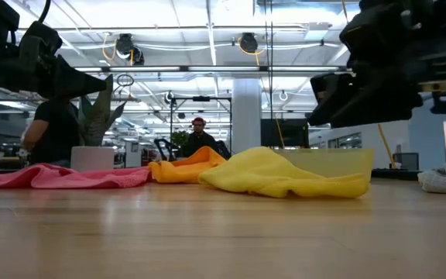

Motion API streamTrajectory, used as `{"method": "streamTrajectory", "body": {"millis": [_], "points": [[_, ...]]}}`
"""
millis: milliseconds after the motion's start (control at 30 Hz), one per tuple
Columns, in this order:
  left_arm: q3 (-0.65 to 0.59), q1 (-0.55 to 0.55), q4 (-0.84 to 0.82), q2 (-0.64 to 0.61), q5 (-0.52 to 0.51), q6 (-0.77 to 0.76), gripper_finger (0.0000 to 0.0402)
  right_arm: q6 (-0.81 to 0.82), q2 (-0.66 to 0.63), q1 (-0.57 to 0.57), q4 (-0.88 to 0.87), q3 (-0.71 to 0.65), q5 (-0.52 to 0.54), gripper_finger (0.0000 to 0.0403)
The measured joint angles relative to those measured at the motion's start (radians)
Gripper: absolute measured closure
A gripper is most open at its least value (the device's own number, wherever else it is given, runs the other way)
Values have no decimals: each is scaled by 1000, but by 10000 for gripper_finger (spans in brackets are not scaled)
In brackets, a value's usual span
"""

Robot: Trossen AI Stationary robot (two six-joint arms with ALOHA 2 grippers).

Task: Fold microfiber towels
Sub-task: Fold the yellow kitchen towel

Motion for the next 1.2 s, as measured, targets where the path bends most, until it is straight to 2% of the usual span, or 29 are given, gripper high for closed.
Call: {"method": "streamTrajectory", "body": {"millis": [100,300,467,633,867,1000,1200], "points": [[0,0,0,0,0,0,355,25,43,63,-19,37,19,255],[0,0,0,0,0,0,355,73,180,173,-33,83,216,256],[0,0,0,0,0,0,355,138,300,197,-81,137,308,257],[0,0,0,0,0,0,355,223,342,202,-126,164,348,277],[0,0,0,0,0,0,355,279,299,209,-163,161,368,389],[0,0,0,0,0,0,355,280,232,206,-142,159,375,393],[0,0,0,0,0,0,355,237,91,205,15,160,366,400]]}}
